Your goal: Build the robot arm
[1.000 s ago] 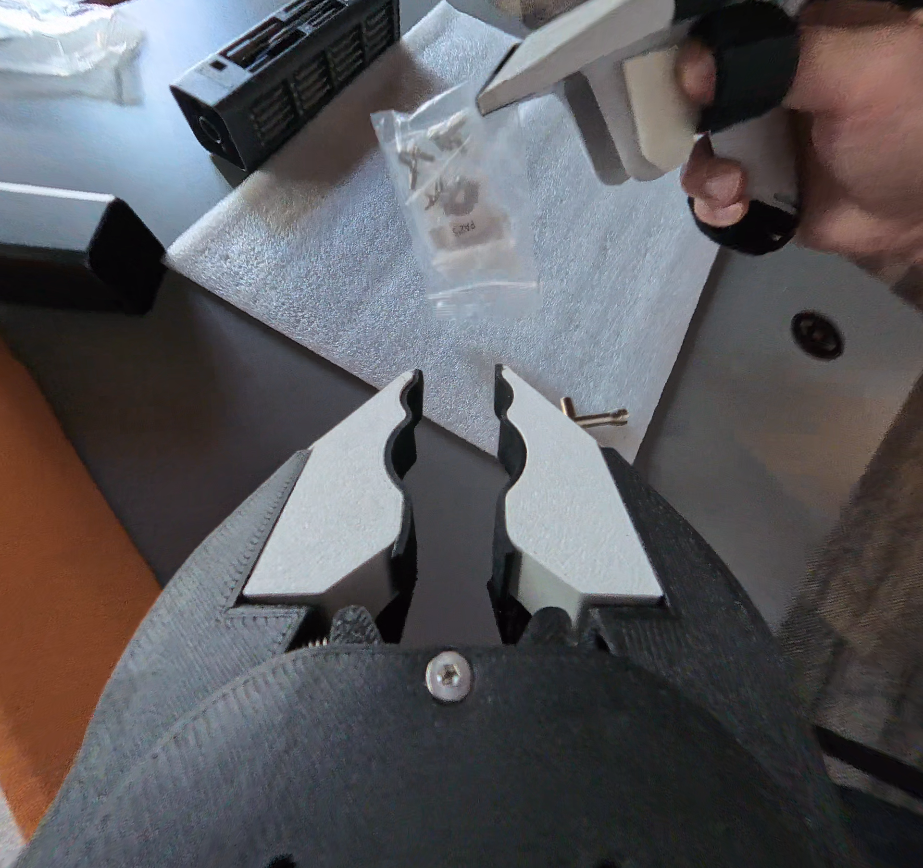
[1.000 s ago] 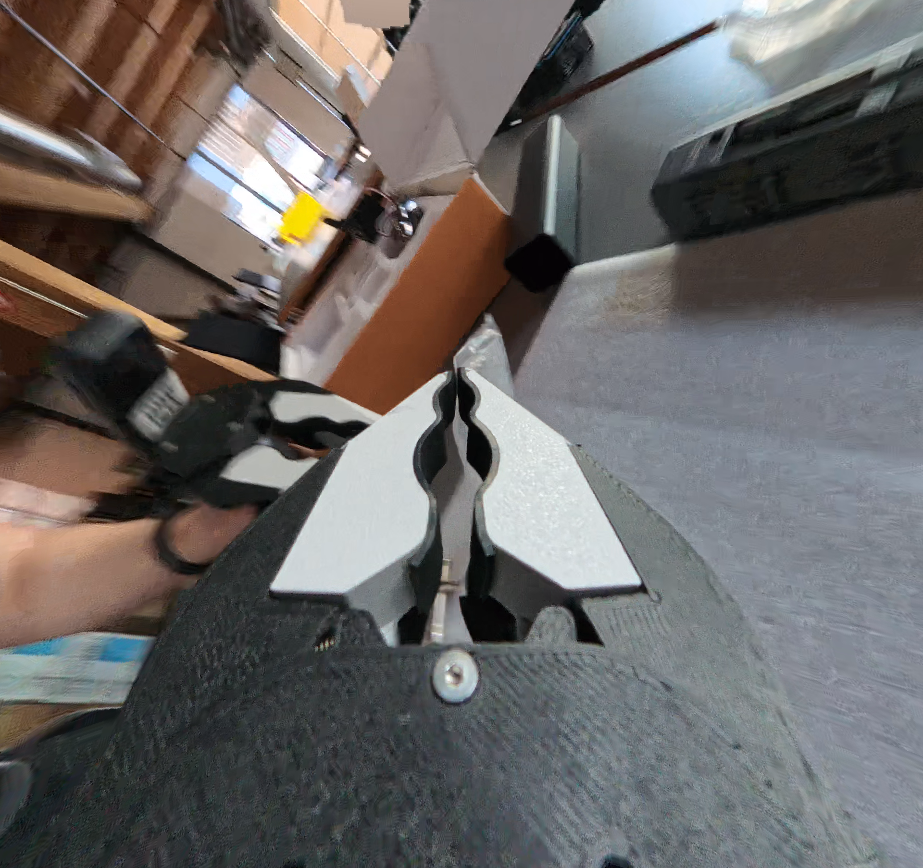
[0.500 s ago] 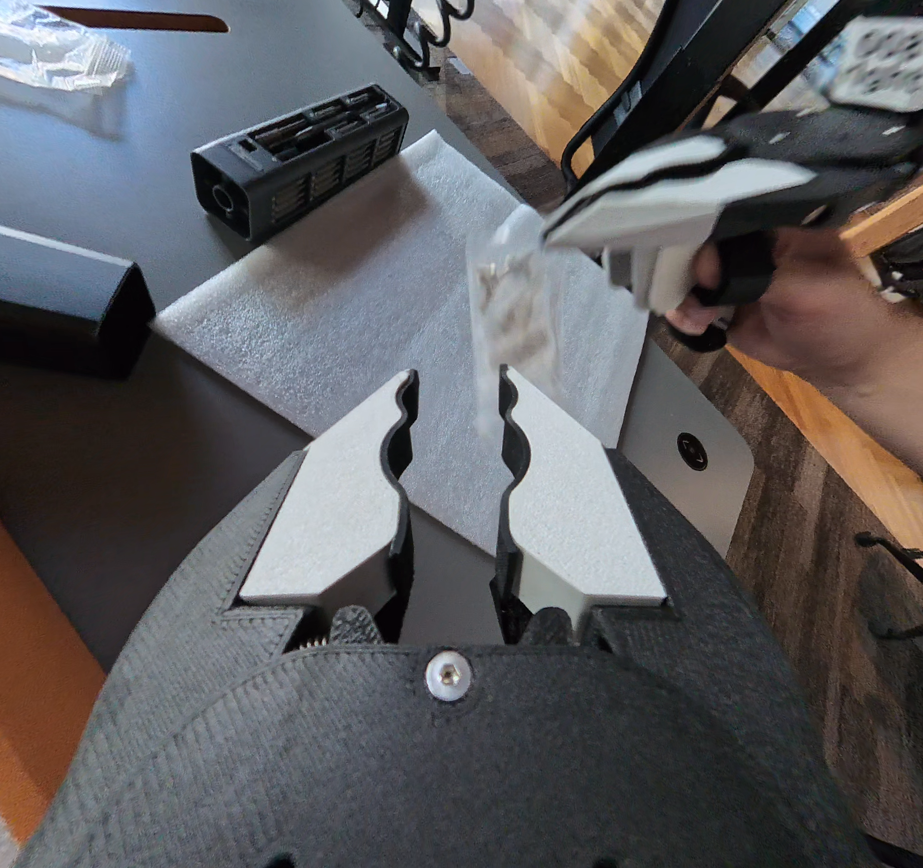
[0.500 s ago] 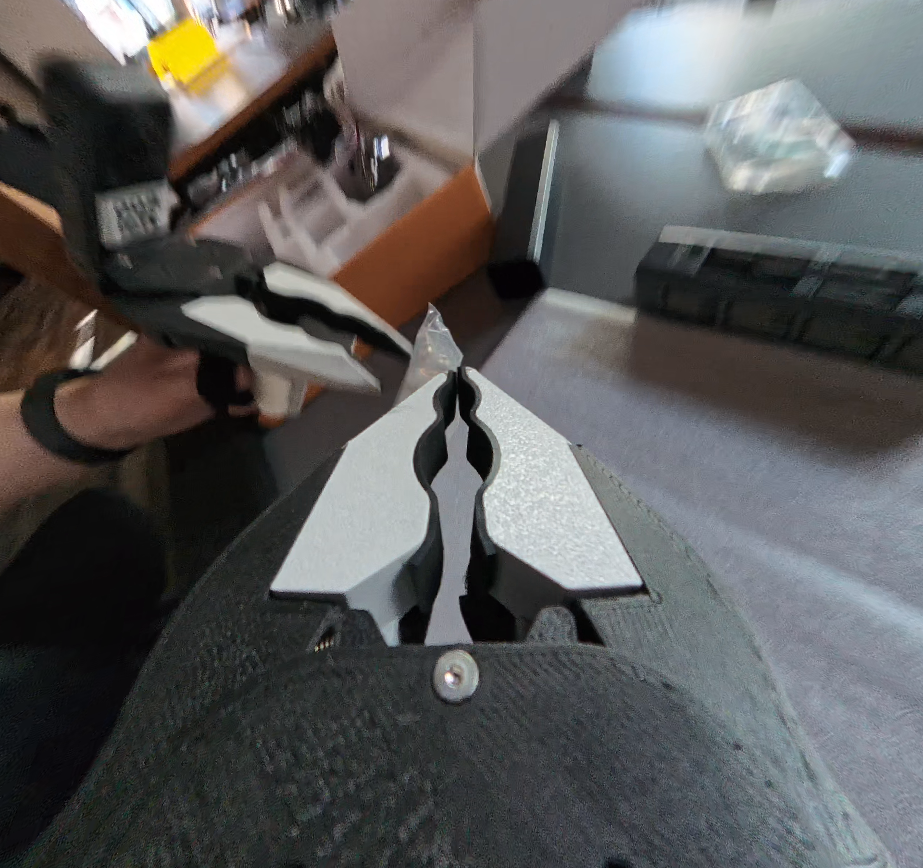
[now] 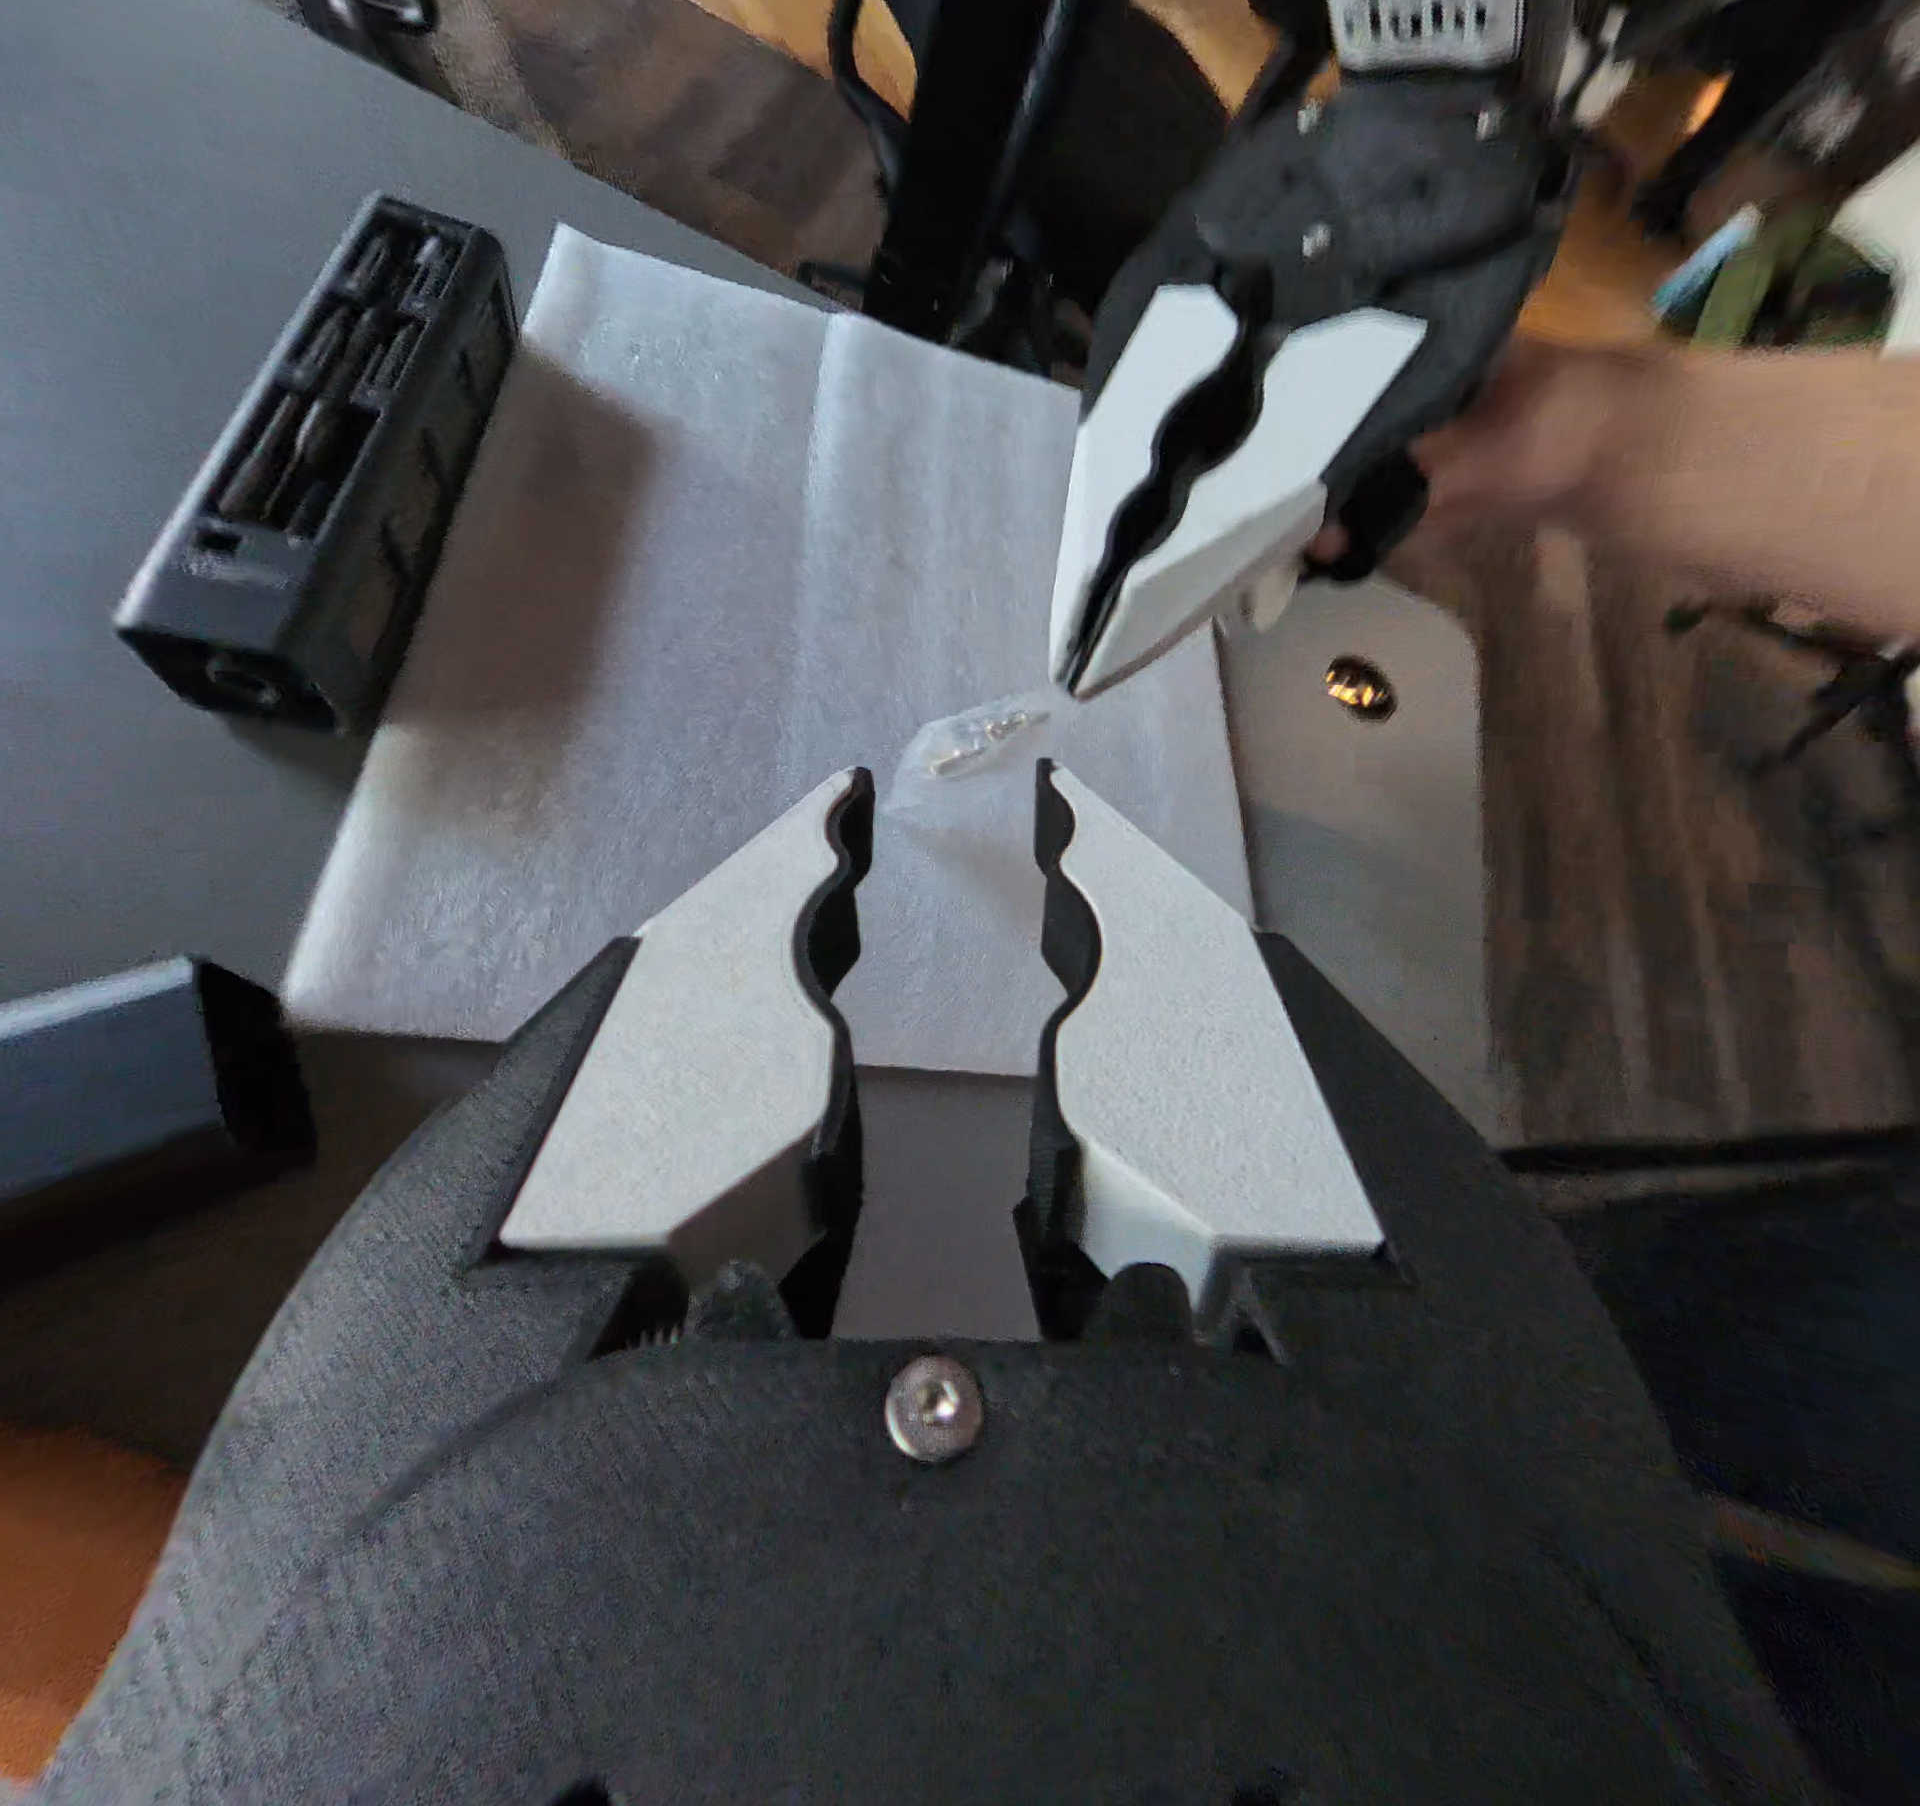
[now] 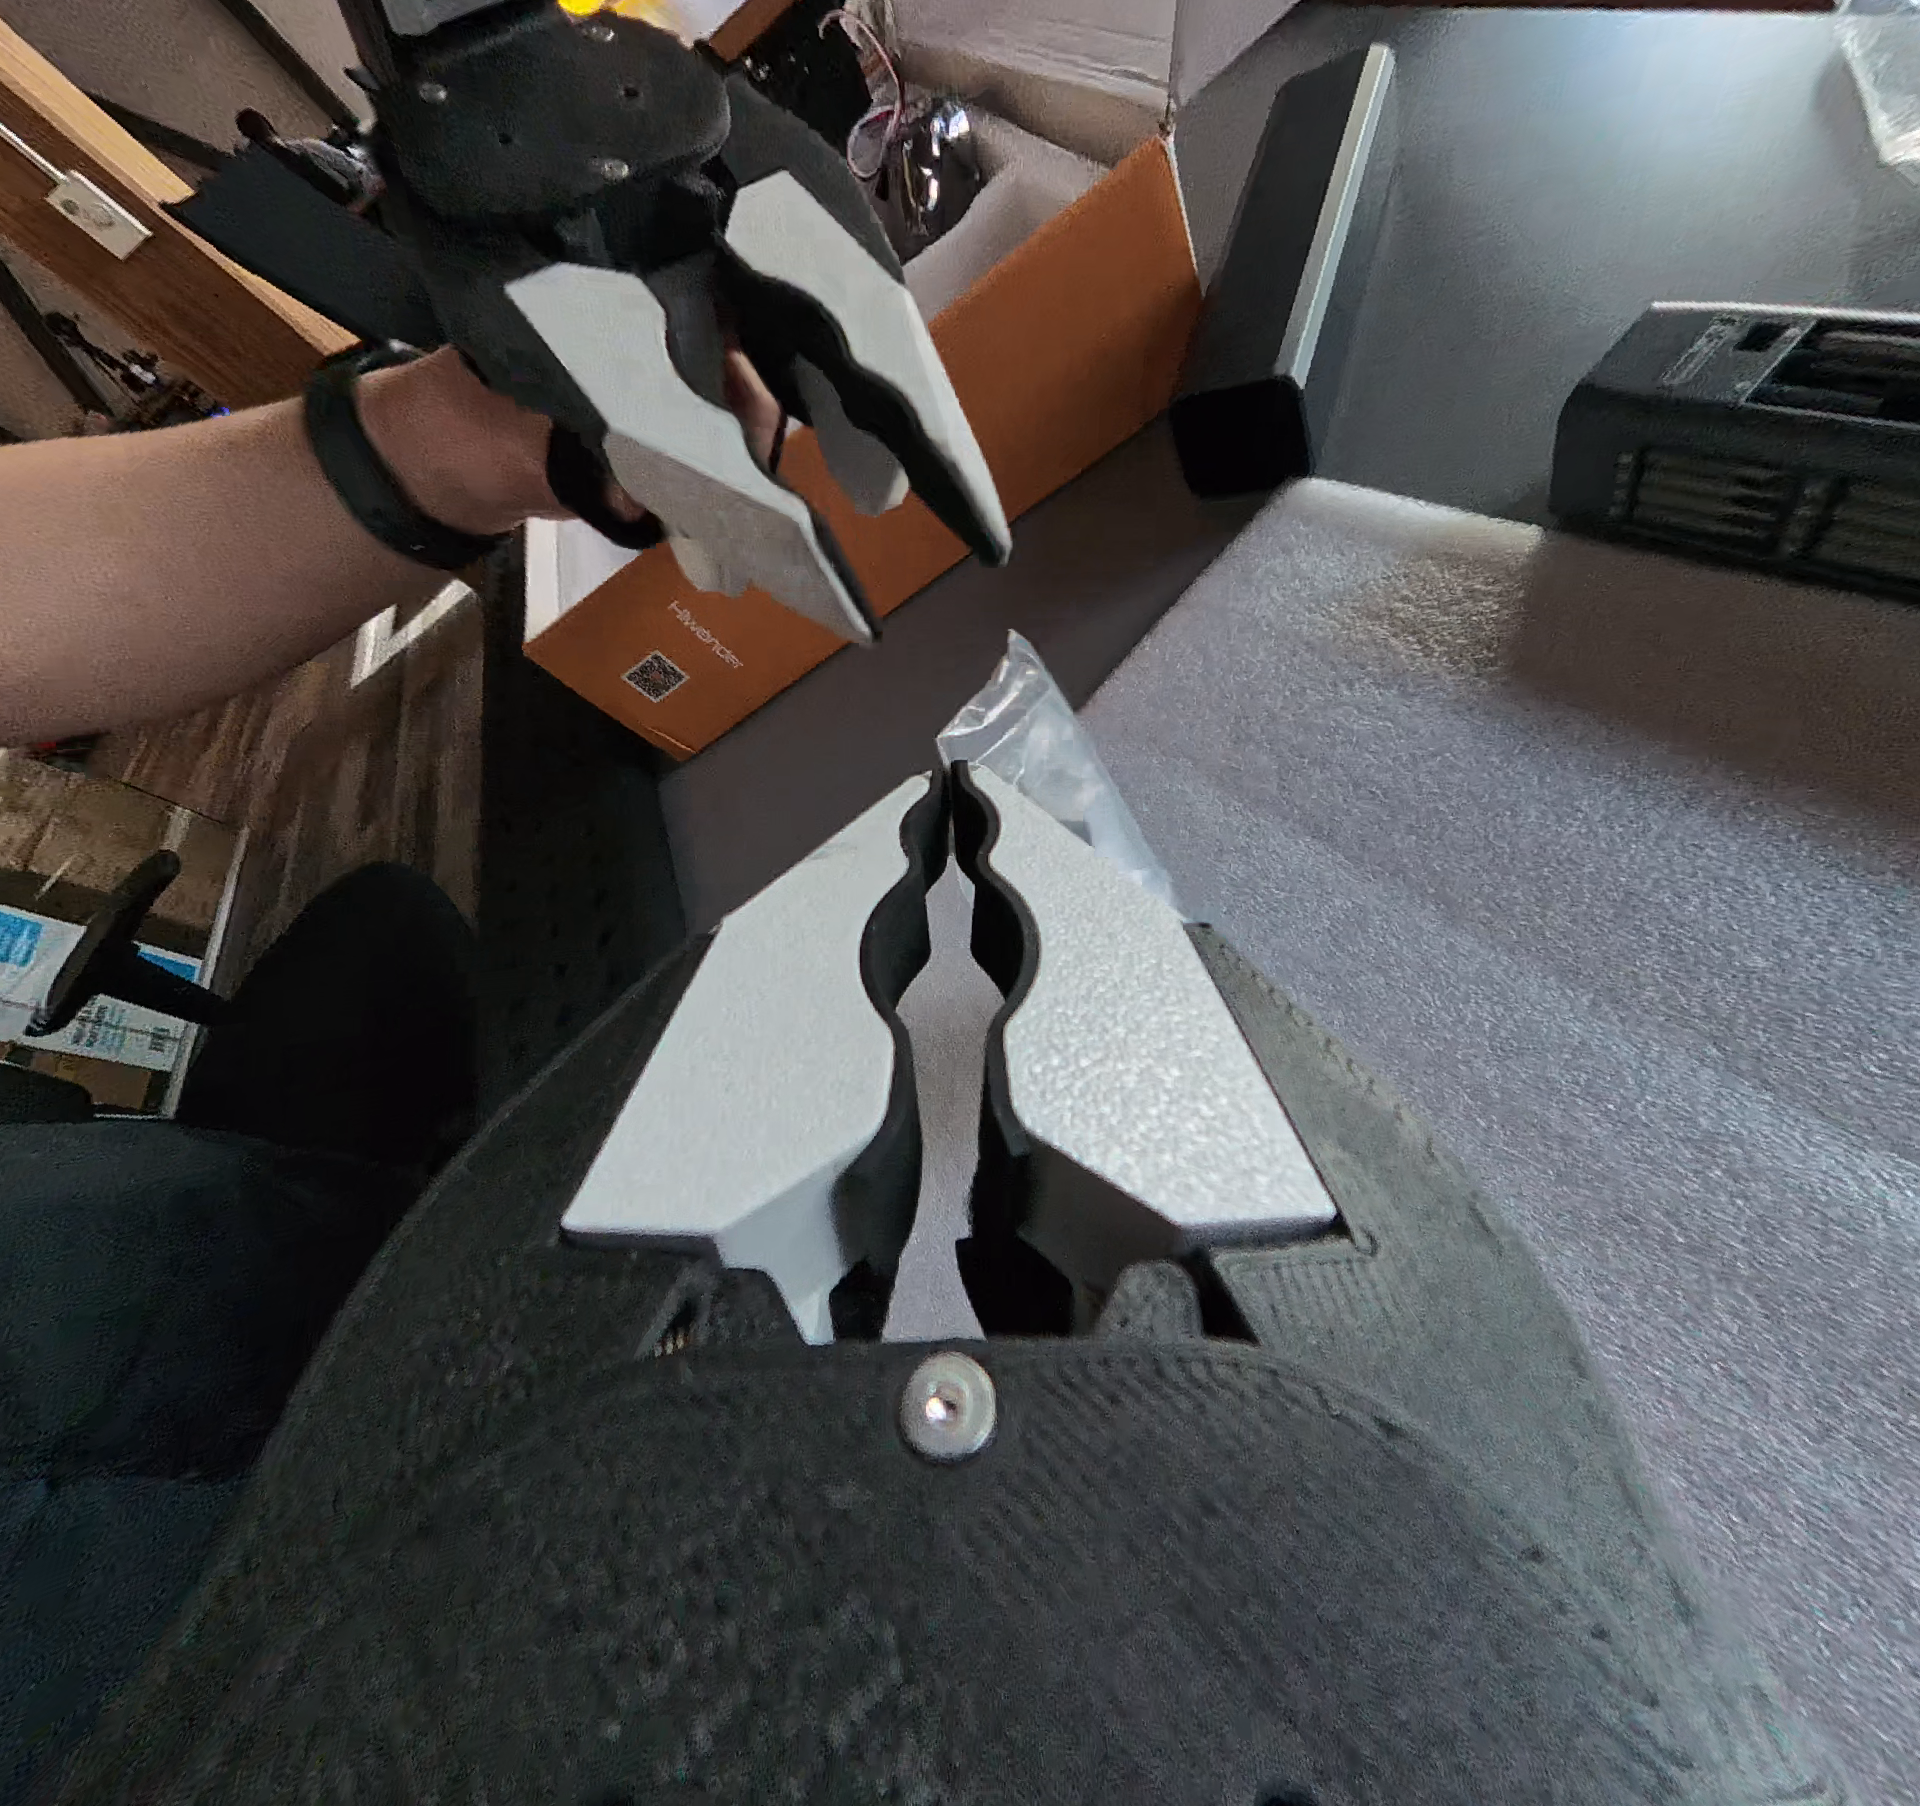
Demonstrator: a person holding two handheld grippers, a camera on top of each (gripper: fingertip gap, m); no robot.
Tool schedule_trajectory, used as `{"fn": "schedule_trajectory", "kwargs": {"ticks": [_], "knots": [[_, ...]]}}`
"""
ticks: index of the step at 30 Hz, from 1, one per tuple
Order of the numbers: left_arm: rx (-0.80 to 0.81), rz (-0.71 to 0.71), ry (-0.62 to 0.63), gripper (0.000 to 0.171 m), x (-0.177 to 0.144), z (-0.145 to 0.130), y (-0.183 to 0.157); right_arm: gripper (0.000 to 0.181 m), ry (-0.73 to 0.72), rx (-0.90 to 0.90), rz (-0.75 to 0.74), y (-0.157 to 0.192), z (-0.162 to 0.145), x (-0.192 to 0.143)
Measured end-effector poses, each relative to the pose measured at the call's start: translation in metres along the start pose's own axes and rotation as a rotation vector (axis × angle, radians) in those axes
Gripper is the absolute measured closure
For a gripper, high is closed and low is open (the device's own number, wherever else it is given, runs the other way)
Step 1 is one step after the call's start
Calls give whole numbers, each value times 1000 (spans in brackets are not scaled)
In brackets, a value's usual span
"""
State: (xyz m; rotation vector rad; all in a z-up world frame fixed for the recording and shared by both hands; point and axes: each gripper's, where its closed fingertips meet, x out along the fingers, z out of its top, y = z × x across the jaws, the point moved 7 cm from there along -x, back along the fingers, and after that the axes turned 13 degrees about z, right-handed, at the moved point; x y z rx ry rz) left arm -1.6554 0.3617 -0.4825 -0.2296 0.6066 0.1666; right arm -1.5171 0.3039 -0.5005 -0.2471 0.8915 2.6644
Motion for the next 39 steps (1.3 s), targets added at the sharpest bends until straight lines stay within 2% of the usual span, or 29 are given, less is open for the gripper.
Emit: {"fn": "schedule_trajectory", "kwargs": {"ticks": [4, 6, 7, 11, 13, 14, 17, 19, 20, 23, 24, 26, 27, 28, 30, 33, 35, 39], "knots": [[261, -39, 36, 149, 7, 17, -15, 181, -6, -30, 94, 7, 10, -5], [351, -130, 85, 168, 11, 26, -25, 181, -3, -44, 129, 10, 14, -6], [375, -162, 119, 171, 13, 29, -27, 181, 5, -49, 146, 11, 15, -6], [365, -191, 211, 169, 21, 39, -22, 181, 16, -79, 124, 9, 17, -11], [373, -169, 196, 152, 20, 43, -19, 181, -4, -79, 152, 11, 19, -15], [383, -171, 186, 150, 20, 45, -19, 181, -11, -83, 153, 11, 20, -16], [414, -182, 198, 152, 22, 46, -22, 181, -24, -96, 172, 12, 24, -19], [433, -215, 209, 169, 23, 47, -27, 181, -14, -99, 171, 11, 26, -20], [438, -213, 217, 171, 24, 47, -27, 181, -17, -97, 162, 9, 26, -21], [335, -213, 229, 171, 24, 51, -23, 181, -82, -69, 161, 4, 29, -25], [267, -226, 227, 171, 22, 54, -21, 175, -126, -61, 151, 2, 30, -27], [108, -261, 216, 171, 17, 59, -14, 144, -211, -37, 64, -5, 29, -36], [26, -276, 201, 171, 12, 62, -10, 143, -260, -37, 15, -5, 25, -44], [-54, -293, 176, 171, 7, 65, -5, 144, -325, -39, -24, -4, 21, -52], [-187, -324, 116, 171, -5, 72, 4, 160, -482, -10, -57, 1, 5, -68], [-308, -383, 49, 171, -24, 80, 12, 181, -689, 85, 30, 8, -21, -68], [-349, -410, 26, 171, -31, 84, 14, 181, -687, 122, 102, 13, -28, -53], [-381, -434, 9, 171, -35, 87, 14, 181, -744, 26, 126, 29, -6, -42]]}}
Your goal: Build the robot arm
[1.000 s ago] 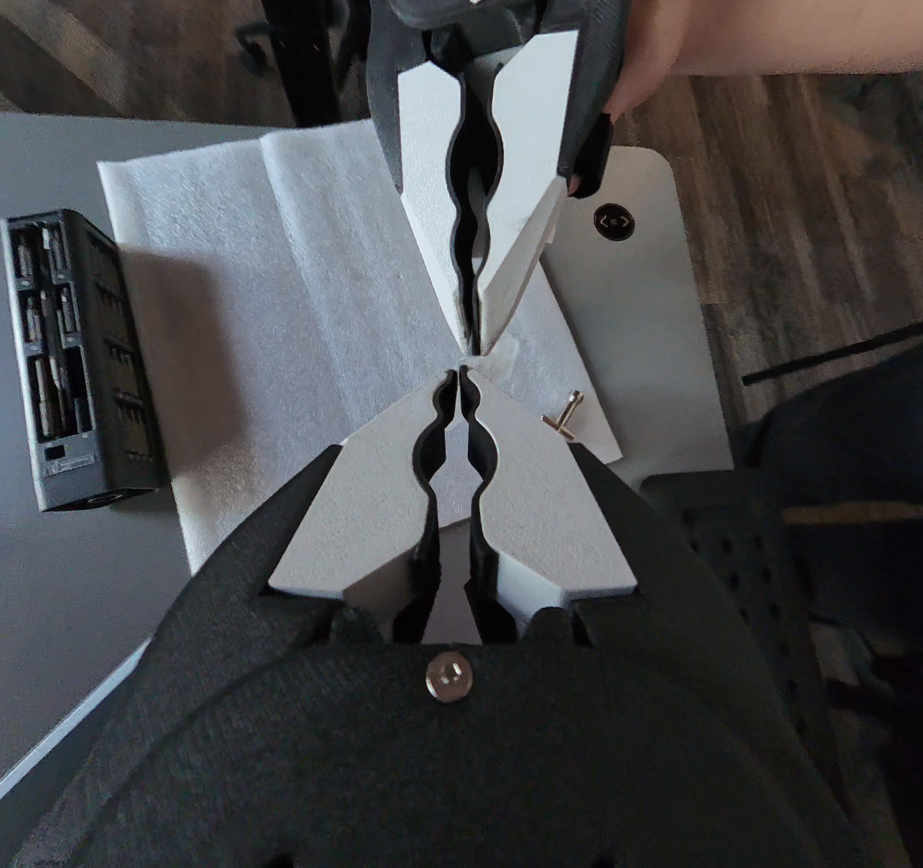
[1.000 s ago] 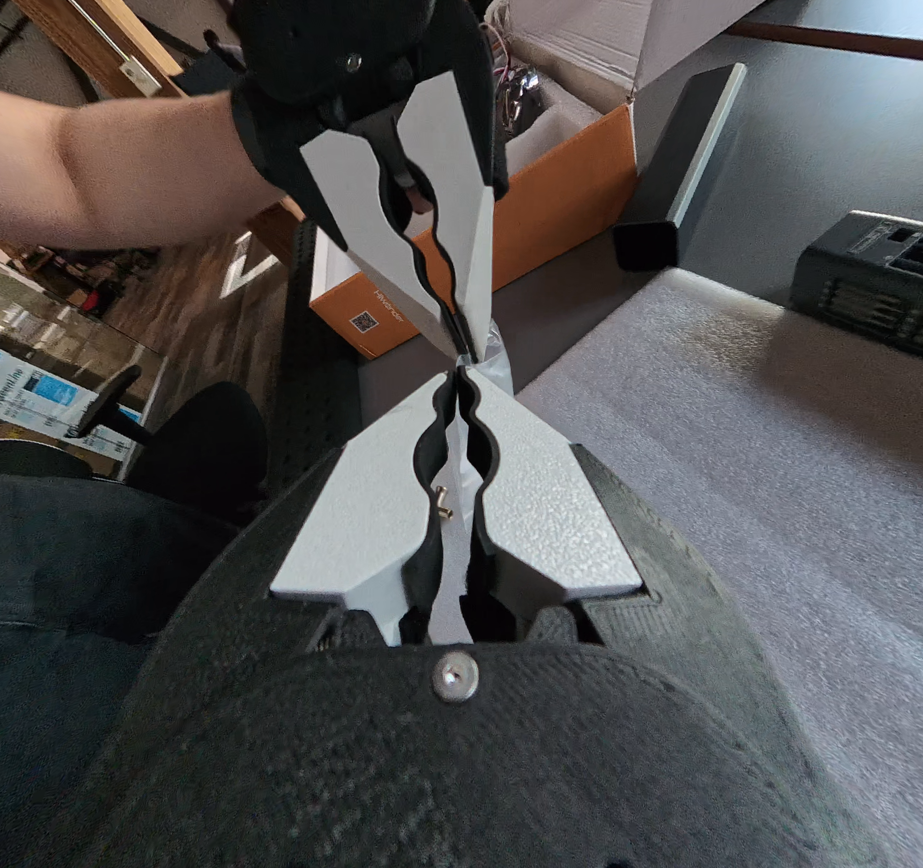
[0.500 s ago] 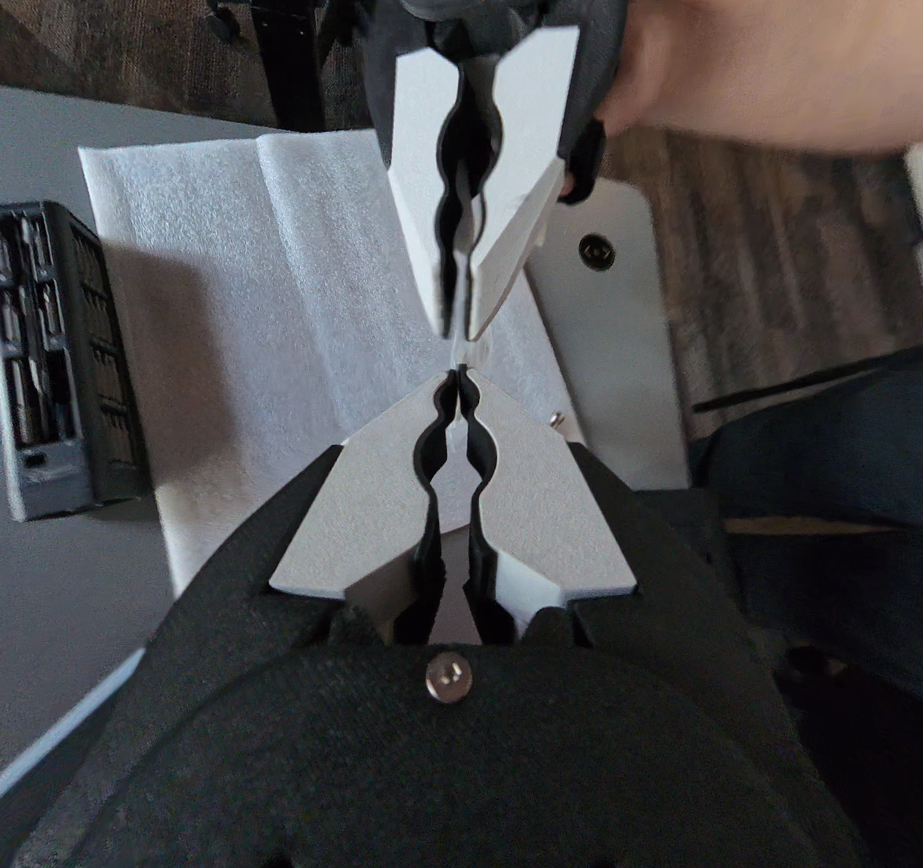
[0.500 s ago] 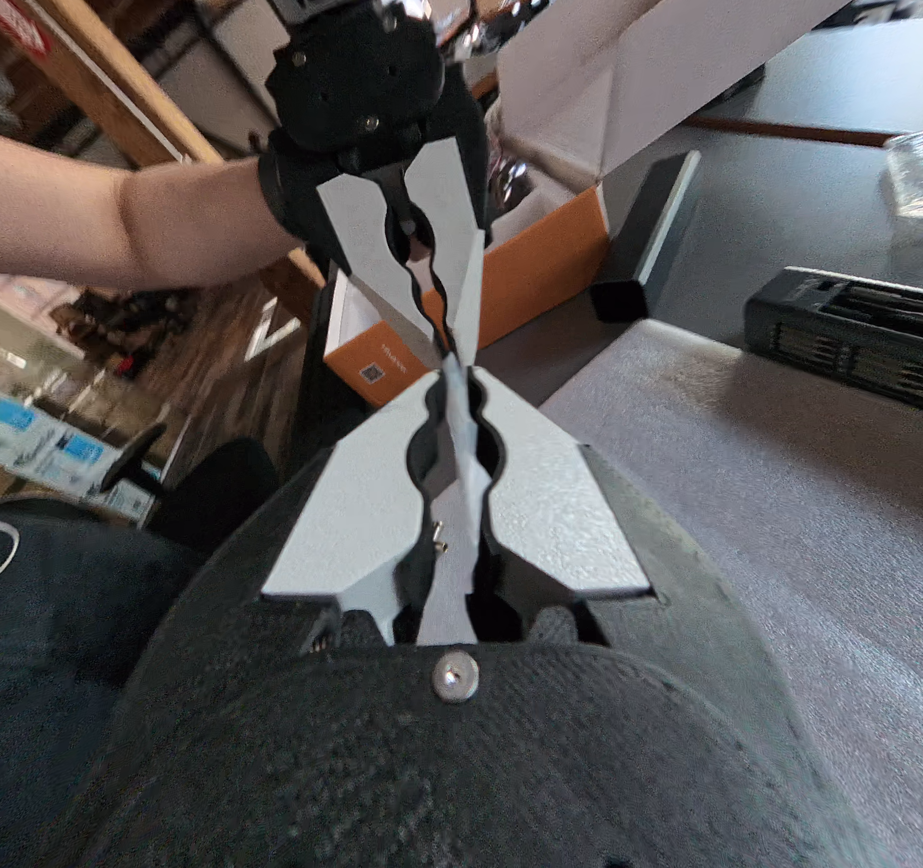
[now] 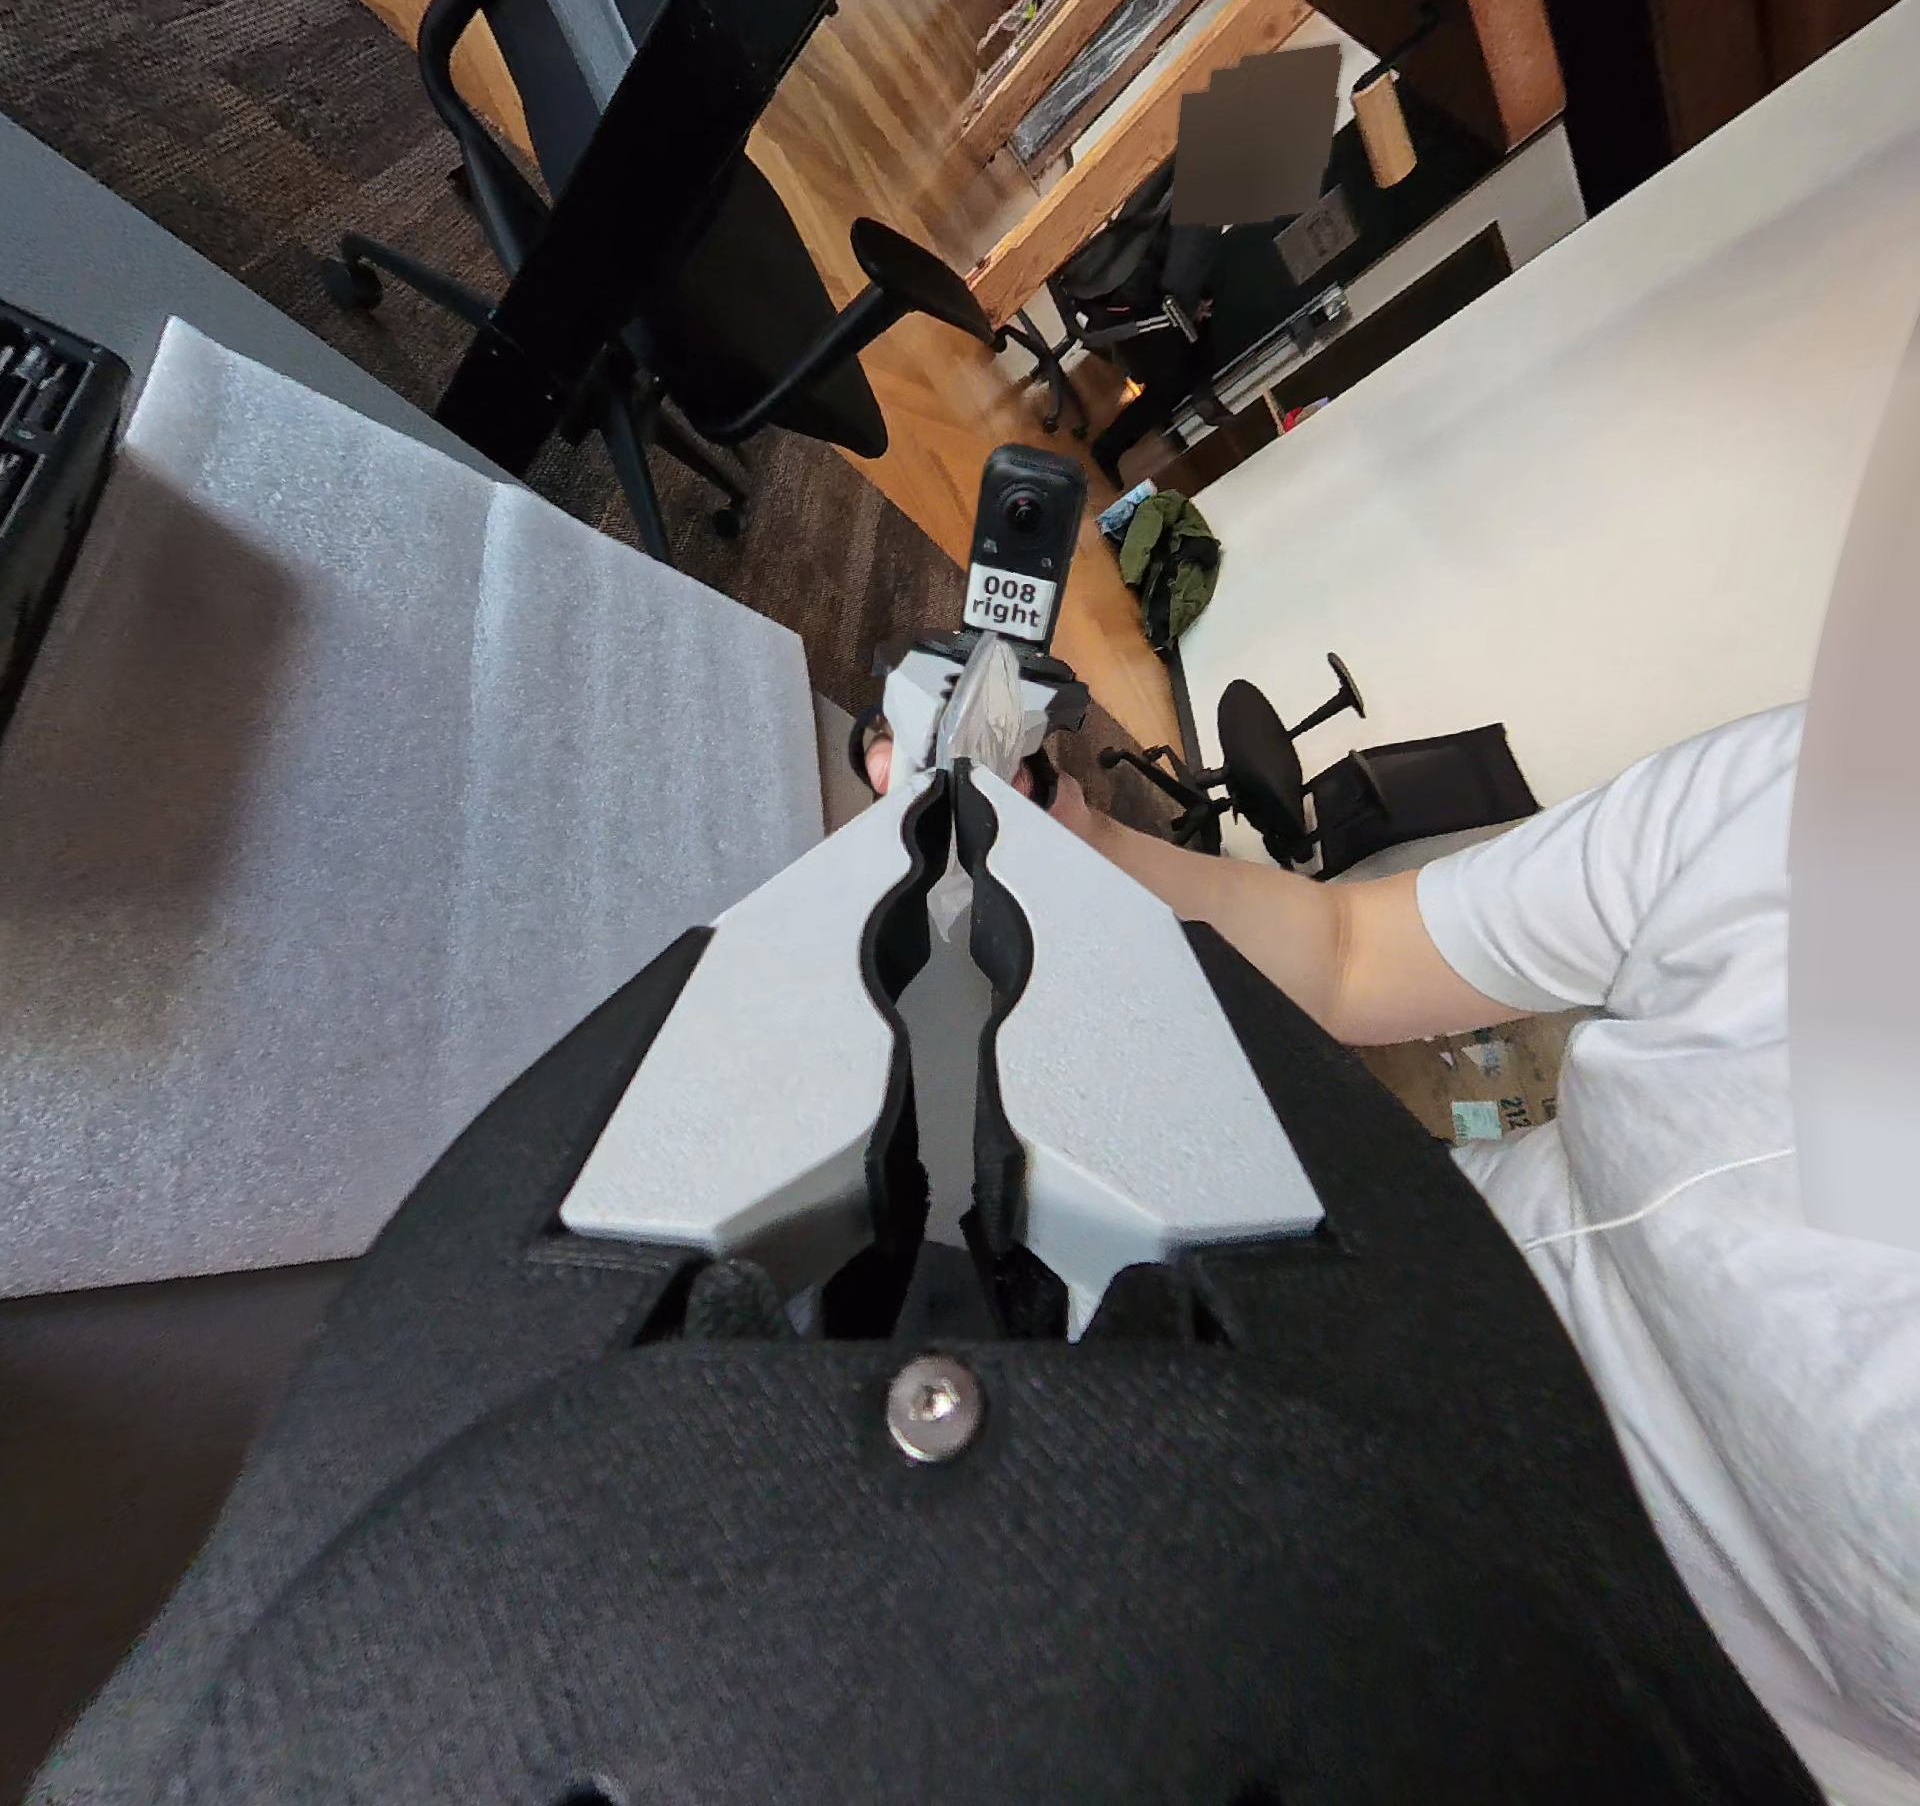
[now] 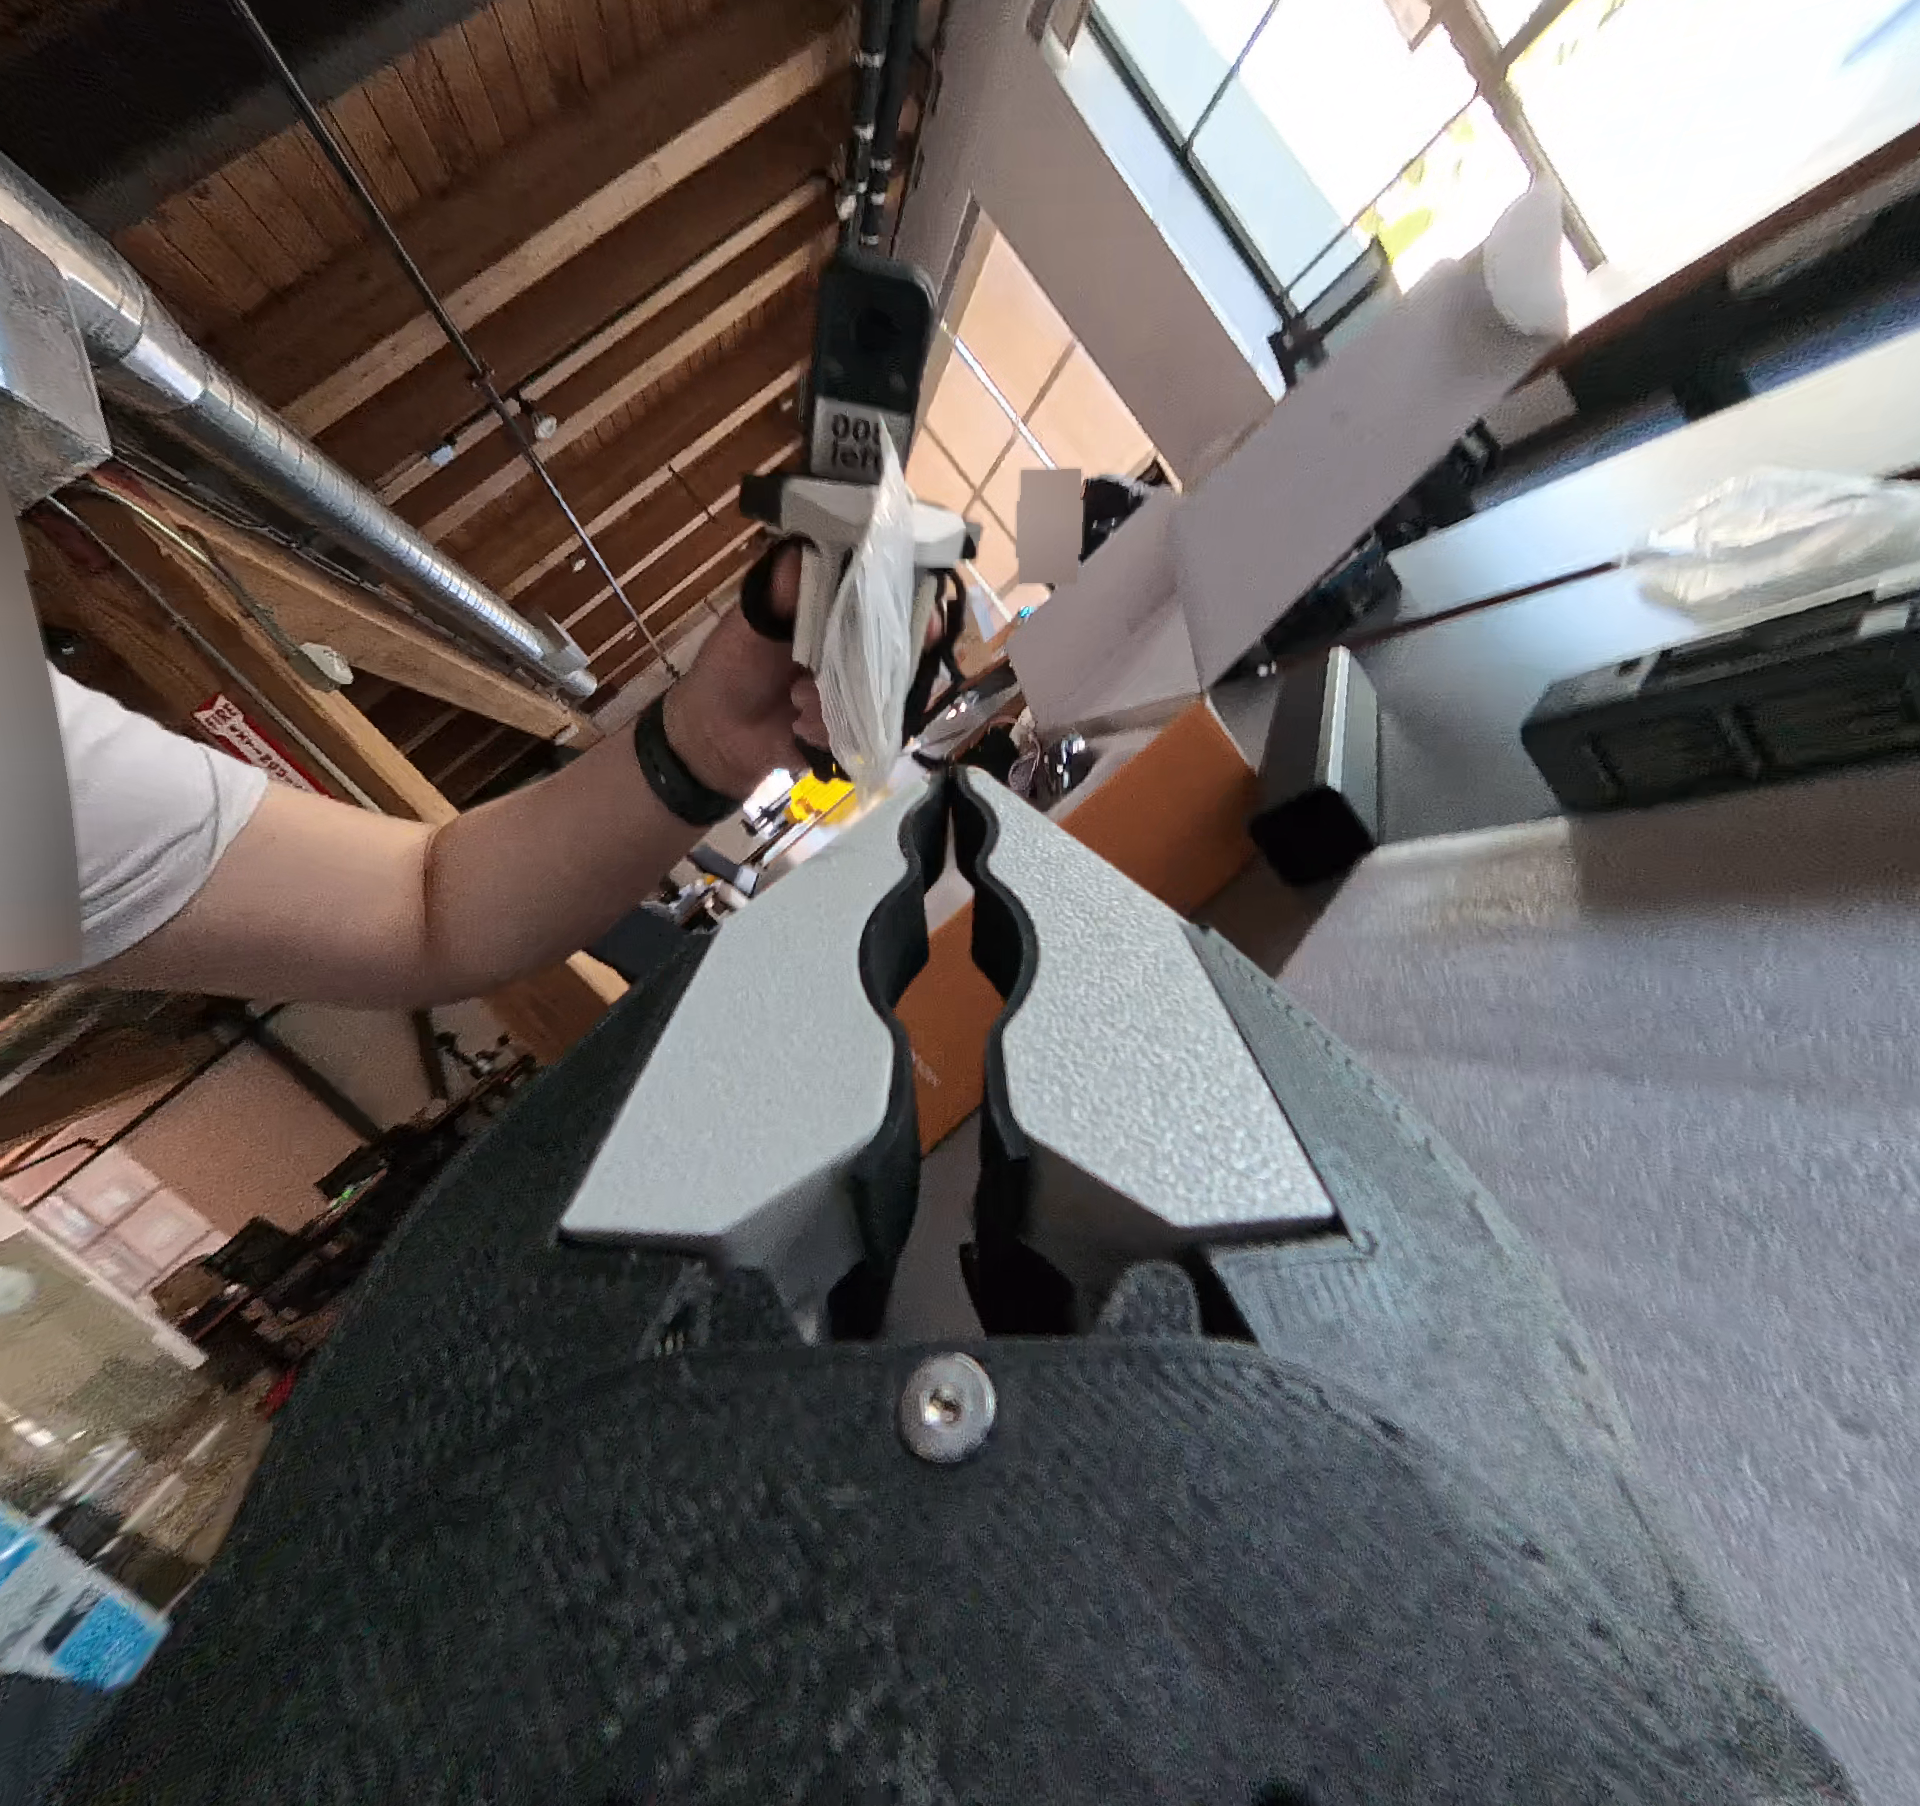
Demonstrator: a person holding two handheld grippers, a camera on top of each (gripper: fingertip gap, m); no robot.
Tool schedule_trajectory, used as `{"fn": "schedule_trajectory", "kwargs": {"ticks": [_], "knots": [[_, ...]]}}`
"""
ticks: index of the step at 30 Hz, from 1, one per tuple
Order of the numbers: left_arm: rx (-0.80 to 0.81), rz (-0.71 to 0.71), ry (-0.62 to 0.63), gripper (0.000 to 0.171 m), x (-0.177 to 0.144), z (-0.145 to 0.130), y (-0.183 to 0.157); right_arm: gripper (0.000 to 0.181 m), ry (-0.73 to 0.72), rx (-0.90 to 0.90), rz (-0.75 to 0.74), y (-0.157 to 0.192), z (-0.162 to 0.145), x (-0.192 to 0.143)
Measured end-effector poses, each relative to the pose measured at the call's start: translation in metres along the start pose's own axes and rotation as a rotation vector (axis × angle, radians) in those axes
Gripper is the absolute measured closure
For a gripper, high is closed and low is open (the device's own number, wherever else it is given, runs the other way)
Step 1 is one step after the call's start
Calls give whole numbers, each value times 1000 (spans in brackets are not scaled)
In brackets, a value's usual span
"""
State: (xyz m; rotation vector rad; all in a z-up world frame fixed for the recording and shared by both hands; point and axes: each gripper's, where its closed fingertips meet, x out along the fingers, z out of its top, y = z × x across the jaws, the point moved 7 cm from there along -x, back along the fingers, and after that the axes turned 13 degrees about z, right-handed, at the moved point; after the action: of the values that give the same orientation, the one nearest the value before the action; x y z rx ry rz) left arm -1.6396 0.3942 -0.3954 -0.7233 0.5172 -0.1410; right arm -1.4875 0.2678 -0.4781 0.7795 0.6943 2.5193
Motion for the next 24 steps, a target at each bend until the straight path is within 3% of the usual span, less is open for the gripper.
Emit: {"fn": "schedule_trajectory", "kwargs": {"ticks": [13, 17, 24], "knots": [[-84, -73, -65, 171, 4, 4, 4, 181, 3, -204, -72, 20, 27, 16], [-91, -87, -60, 171, 6, 3, 4, 181, 12, -195, -65, 19, 28, 21], [-100, -112, -68, 171, 6, 3, 1, 166, -1, -169, -66, 18, 28, 19]]}}
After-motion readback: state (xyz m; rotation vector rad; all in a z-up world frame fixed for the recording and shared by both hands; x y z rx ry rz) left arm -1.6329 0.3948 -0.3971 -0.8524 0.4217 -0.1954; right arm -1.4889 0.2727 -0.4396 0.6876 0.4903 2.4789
